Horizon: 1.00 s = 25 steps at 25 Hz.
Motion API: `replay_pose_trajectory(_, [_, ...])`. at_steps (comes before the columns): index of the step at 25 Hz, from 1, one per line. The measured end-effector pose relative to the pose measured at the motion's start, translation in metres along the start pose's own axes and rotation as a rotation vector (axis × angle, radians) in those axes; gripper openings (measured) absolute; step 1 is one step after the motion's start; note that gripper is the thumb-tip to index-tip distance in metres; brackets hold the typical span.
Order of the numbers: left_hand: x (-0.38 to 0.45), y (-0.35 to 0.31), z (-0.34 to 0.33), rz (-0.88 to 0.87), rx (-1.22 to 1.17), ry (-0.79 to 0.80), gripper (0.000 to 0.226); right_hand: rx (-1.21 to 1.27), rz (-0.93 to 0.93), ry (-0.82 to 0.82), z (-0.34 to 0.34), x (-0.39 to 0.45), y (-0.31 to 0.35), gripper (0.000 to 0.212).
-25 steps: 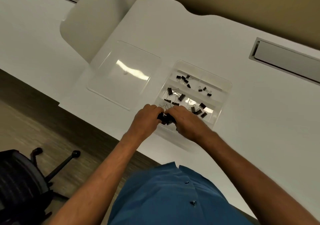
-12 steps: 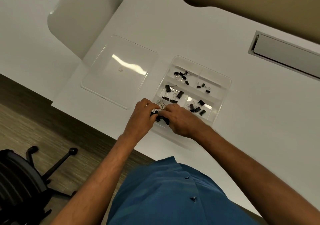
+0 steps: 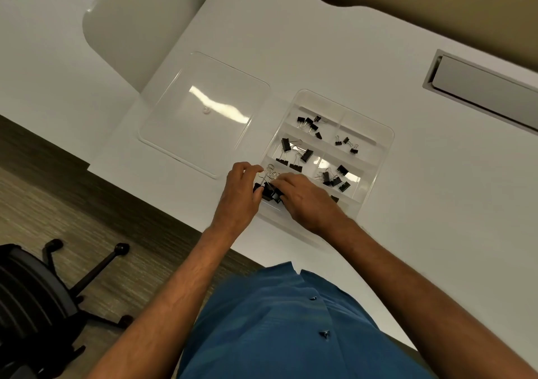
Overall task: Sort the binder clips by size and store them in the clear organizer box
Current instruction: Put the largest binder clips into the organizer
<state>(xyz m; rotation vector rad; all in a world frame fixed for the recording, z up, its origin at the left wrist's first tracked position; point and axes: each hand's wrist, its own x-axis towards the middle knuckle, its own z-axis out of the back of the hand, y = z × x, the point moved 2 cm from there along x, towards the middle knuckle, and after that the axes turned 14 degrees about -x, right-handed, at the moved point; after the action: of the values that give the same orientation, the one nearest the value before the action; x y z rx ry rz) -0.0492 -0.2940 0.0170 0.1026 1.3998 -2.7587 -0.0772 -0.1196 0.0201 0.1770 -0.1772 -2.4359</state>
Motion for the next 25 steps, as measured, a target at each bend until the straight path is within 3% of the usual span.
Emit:
replay_pose_trajectory(5, [0.001,0.005,-0.001,0.017,-0.097,-0.009,0.047,-0.047,-0.009,0.012,-0.007,-0.001,0.004,0.052])
replay_pose_trajectory(17, [0.0,0.024,0.013,0.087,-0.245,-0.036,0.039,0.177,-0.21,0.0,0.031,0.021,-0.013,0.03])
replay_pose_trajectory(22, [0.019,0.018,0.018,0.218,-0.313,-0.06,0.024,0.259,-0.257,-0.038,0.037,0.046,-0.014,0.024])
replay_pose_trajectory(25, [0.031,0.019,0.014,0.268,-0.331,-0.047,0.014,0.224,-0.22,0.035,0.031,0.053,-0.008,0.023])
